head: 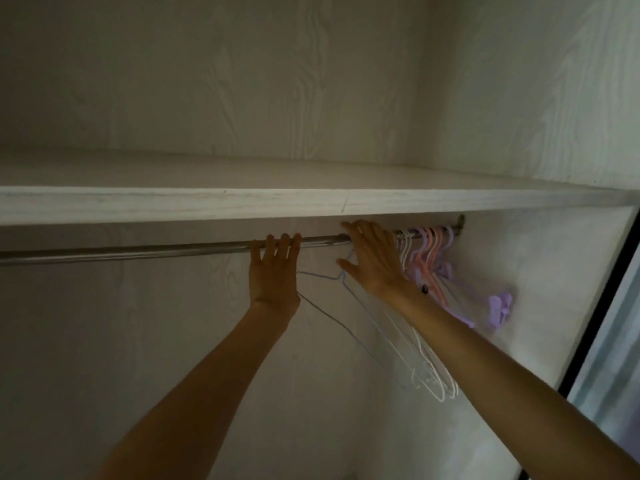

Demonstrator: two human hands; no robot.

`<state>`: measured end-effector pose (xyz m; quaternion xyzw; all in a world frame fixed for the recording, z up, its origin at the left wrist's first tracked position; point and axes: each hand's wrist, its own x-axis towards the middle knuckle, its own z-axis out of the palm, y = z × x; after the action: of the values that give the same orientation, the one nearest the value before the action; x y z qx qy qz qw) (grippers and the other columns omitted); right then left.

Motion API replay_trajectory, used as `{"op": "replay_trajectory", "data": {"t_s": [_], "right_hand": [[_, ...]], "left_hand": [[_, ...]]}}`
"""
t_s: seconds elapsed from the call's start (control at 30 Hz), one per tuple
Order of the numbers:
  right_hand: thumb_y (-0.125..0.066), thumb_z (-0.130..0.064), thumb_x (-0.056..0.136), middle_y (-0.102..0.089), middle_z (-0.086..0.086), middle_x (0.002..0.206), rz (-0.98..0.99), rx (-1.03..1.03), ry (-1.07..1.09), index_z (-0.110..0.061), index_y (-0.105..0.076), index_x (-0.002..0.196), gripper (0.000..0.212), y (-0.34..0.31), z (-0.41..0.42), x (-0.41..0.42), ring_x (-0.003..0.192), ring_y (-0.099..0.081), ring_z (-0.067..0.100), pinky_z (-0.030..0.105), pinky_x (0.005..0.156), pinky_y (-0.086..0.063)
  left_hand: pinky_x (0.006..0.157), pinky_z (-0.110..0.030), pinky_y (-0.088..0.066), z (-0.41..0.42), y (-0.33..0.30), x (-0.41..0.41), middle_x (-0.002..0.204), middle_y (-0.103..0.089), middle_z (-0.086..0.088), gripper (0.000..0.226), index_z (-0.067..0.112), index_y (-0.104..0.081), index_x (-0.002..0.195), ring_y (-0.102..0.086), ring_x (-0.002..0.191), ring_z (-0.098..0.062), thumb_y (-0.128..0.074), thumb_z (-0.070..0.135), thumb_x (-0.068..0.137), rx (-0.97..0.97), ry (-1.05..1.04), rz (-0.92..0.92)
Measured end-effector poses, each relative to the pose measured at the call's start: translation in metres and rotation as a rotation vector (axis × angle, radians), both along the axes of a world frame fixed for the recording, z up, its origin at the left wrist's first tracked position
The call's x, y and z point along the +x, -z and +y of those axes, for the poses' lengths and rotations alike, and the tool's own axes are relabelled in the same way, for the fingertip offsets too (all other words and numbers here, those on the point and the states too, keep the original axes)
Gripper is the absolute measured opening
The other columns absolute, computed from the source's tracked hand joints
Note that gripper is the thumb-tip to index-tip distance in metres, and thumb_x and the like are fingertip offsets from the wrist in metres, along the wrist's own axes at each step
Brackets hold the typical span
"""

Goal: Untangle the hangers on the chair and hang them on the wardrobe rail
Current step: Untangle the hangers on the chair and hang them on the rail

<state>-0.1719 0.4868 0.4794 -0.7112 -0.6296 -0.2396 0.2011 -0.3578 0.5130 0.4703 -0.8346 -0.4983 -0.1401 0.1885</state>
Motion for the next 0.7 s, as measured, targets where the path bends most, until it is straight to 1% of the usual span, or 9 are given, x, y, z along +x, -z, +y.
{"op": "replay_trajectory", "data": {"t_s": [0.07,0.13,0.2,0.27,0.33,0.4,0.5,0.57,0.7], "right_hand": [[-0.056,-0.035,0.090,-0.033,0.008,0.149,-0.098,-0.042,0.033,-0.017,-0.026,0.146,0.066,0.007,0.010,0.001,0.138,-0.028,0.026,0.039,0.113,-0.017],[-0.070,-0.025,0.081,-0.050,0.013,0.137,-0.144,-0.005,0.028,-0.012,-0.043,0.139,0.065,0.013,0.012,0.005,0.127,-0.046,0.030,0.043,0.108,-0.032],[-0.085,-0.022,0.063,-0.064,0.014,0.118,-0.183,0.042,0.037,-0.007,-0.059,0.123,0.067,0.015,0.012,0.016,0.108,-0.061,0.033,0.047,0.095,-0.046],[-0.088,-0.022,0.056,-0.066,0.016,0.114,-0.233,0.049,0.059,-0.005,-0.064,0.115,0.067,0.012,0.011,0.027,0.104,-0.064,0.034,0.050,0.091,-0.048],[-0.081,-0.021,0.067,-0.058,0.016,0.128,-0.240,0.061,0.078,-0.005,-0.058,0.124,0.063,0.007,0.005,0.038,0.118,-0.054,0.035,0.048,0.101,-0.040],[-0.063,-0.023,0.086,-0.040,0.013,0.145,-0.213,0.031,0.101,-0.010,-0.042,0.139,0.058,0.006,0.001,0.046,0.135,-0.034,0.032,0.044,0.113,-0.021],[-0.056,-0.026,0.091,-0.031,0.009,0.151,-0.192,0.044,0.122,-0.016,-0.032,0.145,0.060,0.007,-0.003,0.055,0.140,-0.025,0.029,0.035,0.109,-0.006],[-0.054,-0.028,0.092,-0.029,0.009,0.152,-0.194,0.006,0.138,-0.018,-0.028,0.146,0.061,0.005,-0.005,0.055,0.141,-0.024,0.028,0.033,0.107,-0.004],[-0.055,-0.033,0.090,-0.018,0.005,0.156,-0.201,-0.106,0.211,-0.020,-0.015,0.149,0.072,0.000,-0.007,0.052,0.143,-0.016,0.026,0.043,0.115,-0.012]], "left_hand": [[0.120,-0.045,-0.002,0.001,0.002,0.001,0.159,0.006,-0.005,0.095,0.016,0.018,0.148,0.002,0.147,-0.028,-0.053,0.041,0.090,0.008,-0.020,0.022],[0.119,-0.046,-0.001,0.001,0.004,0.001,0.159,0.007,-0.006,0.098,0.016,0.020,0.147,0.002,0.147,-0.028,-0.054,0.045,0.089,0.022,-0.033,0.037],[0.119,-0.046,-0.001,0.001,0.006,0.002,0.159,0.007,-0.007,0.099,0.015,0.020,0.147,0.003,0.147,-0.029,-0.054,0.045,0.089,0.040,-0.037,0.034],[0.118,-0.047,0.000,0.001,0.008,0.002,0.159,0.007,-0.007,0.098,0.014,0.020,0.147,0.003,0.147,-0.029,-0.053,0.043,0.089,0.045,-0.035,0.028],[0.117,-0.047,0.001,0.002,0.009,0.003,0.159,0.008,-0.007,0.099,0.014,0.021,0.147,0.003,0.147,-0.030,-0.054,0.041,0.088,0.047,-0.040,0.024],[0.117,-0.048,0.001,0.002,0.010,0.003,0.159,0.007,-0.007,0.100,0.014,0.021,0.147,0.003,0.147,-0.030,-0.055,0.041,0.087,0.050,-0.052,0.015],[0.117,-0.049,0.001,0.002,0.010,0.005,0.159,0.008,-0.008,0.102,0.014,0.021,0.147,0.003,0.147,-0.030,-0.056,0.042,0.087,0.047,-0.061,0.026],[0.117,-0.049,0.001,0.001,0.009,0.005,0.159,0.008,-0.008,0.102,0.013,0.021,0.147,0.004,0.147,-0.030,-0.056,0.043,0.087,0.039,-0.057,0.027],[0.118,-0.049,0.000,0.004,0.008,0.003,0.159,0.008,-0.008,0.102,0.013,0.021,0.147,0.003,0.147,-0.030,-0.056,0.043,0.087,0.036,-0.020,0.029]]}}
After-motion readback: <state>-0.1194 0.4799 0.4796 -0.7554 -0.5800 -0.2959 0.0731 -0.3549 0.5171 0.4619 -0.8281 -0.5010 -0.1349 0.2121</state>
